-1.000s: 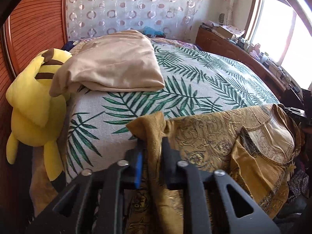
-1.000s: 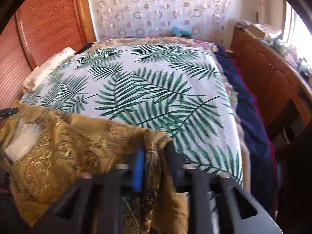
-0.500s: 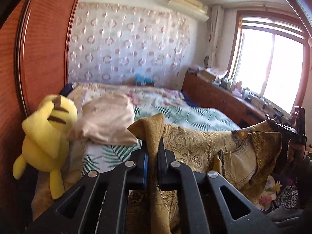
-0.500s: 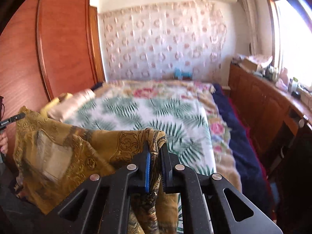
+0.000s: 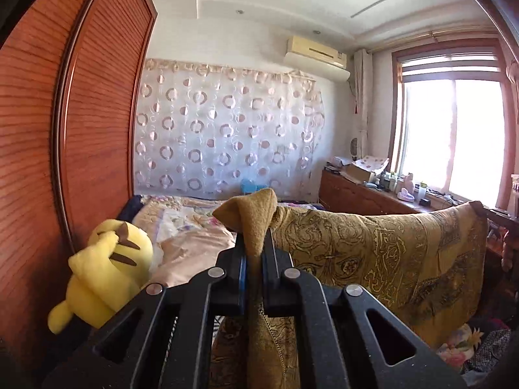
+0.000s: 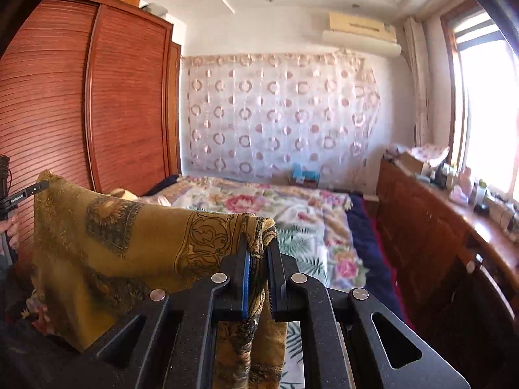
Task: Fold small clothes
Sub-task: 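Lift the shirt with both tools, fold it over itself, then open both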
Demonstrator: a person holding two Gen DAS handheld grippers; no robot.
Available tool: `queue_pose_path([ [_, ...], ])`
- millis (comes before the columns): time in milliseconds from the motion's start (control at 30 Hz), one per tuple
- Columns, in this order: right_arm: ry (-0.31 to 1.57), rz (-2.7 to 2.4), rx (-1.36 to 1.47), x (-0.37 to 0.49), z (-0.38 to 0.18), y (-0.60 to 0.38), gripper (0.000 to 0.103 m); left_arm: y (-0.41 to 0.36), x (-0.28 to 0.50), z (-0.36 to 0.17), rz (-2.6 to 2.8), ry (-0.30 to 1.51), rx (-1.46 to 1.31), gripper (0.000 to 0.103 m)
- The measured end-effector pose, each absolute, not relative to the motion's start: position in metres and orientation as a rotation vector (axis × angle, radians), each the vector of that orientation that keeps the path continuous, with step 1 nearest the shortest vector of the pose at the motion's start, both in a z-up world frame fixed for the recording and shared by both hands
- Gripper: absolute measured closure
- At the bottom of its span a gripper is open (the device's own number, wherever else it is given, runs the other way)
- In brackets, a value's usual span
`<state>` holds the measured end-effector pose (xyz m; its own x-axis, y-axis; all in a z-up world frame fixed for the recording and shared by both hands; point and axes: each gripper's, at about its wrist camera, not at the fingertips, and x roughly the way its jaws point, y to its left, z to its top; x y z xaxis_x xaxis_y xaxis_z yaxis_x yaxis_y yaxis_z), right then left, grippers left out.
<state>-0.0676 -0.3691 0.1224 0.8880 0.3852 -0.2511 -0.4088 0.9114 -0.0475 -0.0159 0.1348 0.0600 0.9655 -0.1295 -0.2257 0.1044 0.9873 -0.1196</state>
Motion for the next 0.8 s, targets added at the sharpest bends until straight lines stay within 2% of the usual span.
queue_pose_path([
  [467,0.096,0.422,-0.194,-0.109,0.164,-0.365,0.095,0.143,-0.044,0.140,-0.083,0.022,-0.046,0.095],
  [667,0.041,0.404,-0.223,-0.097,0.170,-0.359,0.095,0.148,-0.014,0.161,-0.065,0.011,-0.027,0.095],
  [800,0.078,0.383,-0.258,-0.060,0.157,-0.342,0.095,0.151,0.030,0.153,-0.040,0.073,-0.025,0.095],
])
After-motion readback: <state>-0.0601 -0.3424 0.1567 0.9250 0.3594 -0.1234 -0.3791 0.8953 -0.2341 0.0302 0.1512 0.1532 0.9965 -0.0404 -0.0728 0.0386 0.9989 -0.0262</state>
